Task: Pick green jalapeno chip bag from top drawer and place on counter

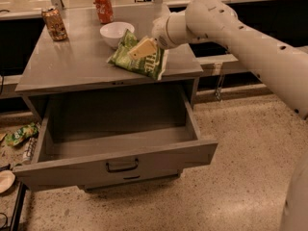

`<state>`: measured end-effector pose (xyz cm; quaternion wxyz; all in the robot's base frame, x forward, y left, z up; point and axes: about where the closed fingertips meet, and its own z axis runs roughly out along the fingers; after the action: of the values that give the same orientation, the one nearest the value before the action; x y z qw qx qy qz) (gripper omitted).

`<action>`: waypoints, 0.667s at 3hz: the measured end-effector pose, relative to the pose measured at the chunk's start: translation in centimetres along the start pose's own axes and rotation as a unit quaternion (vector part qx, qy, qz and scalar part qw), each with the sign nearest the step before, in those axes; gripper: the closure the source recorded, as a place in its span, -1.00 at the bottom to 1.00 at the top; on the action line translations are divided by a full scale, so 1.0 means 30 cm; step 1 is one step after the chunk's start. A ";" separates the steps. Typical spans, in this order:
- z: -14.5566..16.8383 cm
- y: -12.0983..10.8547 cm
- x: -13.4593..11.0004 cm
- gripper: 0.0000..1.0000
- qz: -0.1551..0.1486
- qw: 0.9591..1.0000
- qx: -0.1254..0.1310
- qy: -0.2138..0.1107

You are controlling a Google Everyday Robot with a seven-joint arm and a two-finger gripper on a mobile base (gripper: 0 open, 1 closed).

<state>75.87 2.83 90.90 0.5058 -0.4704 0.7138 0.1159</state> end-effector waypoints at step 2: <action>-0.259 -0.080 -0.032 -1.00 0.051 0.997 0.013 -0.055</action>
Offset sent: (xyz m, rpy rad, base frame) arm -0.0577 -0.1375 0.0925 0.2740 -0.0248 -0.1152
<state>73.06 -2.88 96.03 0.5439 -0.4193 0.7095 0.1581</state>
